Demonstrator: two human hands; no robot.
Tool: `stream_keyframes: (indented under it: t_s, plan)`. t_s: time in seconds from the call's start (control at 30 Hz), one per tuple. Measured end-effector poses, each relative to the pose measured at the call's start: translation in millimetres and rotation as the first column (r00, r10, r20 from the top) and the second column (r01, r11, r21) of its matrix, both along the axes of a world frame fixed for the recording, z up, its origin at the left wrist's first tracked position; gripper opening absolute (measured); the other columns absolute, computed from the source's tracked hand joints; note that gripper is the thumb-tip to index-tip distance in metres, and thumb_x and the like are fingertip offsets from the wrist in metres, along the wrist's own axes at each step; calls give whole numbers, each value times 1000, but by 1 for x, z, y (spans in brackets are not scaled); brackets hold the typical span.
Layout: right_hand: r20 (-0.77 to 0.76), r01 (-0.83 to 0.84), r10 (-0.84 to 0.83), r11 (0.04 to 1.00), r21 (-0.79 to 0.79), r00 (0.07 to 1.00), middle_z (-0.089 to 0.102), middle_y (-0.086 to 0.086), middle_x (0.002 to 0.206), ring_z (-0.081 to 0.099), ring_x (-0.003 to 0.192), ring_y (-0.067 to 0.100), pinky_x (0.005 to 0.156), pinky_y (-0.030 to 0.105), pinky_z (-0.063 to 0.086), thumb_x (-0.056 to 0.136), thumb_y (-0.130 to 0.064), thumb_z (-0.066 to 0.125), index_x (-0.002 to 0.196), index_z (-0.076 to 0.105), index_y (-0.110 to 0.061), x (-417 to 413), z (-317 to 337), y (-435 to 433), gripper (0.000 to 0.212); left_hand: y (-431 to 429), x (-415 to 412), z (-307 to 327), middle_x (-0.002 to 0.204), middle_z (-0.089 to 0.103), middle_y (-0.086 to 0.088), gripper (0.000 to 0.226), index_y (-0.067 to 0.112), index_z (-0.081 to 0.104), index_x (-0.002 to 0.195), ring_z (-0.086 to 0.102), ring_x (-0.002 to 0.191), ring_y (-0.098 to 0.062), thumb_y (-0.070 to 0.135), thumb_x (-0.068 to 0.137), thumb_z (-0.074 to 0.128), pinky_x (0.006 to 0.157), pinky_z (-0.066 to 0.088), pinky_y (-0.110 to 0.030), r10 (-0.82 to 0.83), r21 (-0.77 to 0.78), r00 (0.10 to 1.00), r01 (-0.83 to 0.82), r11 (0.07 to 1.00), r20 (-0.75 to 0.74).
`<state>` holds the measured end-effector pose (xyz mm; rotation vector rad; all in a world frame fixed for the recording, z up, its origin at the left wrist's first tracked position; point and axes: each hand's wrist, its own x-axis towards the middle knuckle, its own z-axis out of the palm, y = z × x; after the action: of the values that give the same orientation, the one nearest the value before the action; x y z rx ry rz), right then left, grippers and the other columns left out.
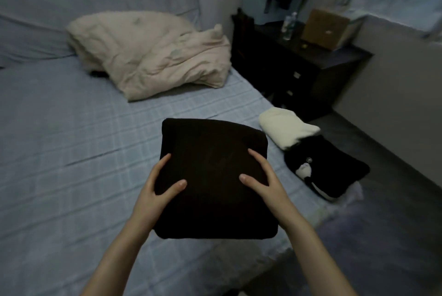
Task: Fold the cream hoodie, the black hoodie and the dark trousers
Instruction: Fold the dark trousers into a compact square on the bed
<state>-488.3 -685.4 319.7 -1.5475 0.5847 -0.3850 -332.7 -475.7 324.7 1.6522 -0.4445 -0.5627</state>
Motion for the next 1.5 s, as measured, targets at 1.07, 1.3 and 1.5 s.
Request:
stream_keyframes:
  t_s: [1.07, 1.3, 1.5]
  plan:
    - [-177, 323, -315, 946, 15, 932, 46, -30, 133, 48, 112, -15, 76, 3, 47, 84, -32, 75, 133, 52, -51, -325, -27, -305, 58, -357, -266, -68, 131, 44, 27, 70, 54, 41, 133, 49, 112, 8, 53, 73, 78, 82, 43, -11, -334, 34, 928, 344, 938, -162]
    - [-207, 134, -130, 991, 7, 970, 43, -34, 126, 47, 112, -12, 80, 10, 46, 87, -33, 72, 137, 47, -51, -279, -38, -417, 59, -432, -252, -72, 133, 45, 21, 72, 54, 38, 137, 50, 118, -6, 48, 73, 70, 97, 43, -26, -145, 77, 973, 161, 984, -180]
    - [-221, 71, -69, 997, 3, 973, 42, -35, 128, 44, 115, -13, 84, 12, 45, 87, -35, 72, 136, 47, -56, -236, -50, -490, 58, -497, -219, -86, 129, 43, 26, 71, 54, 37, 137, 48, 117, -6, 48, 73, 68, 93, 43, -26, -94, 77, 978, 110, 991, -186]
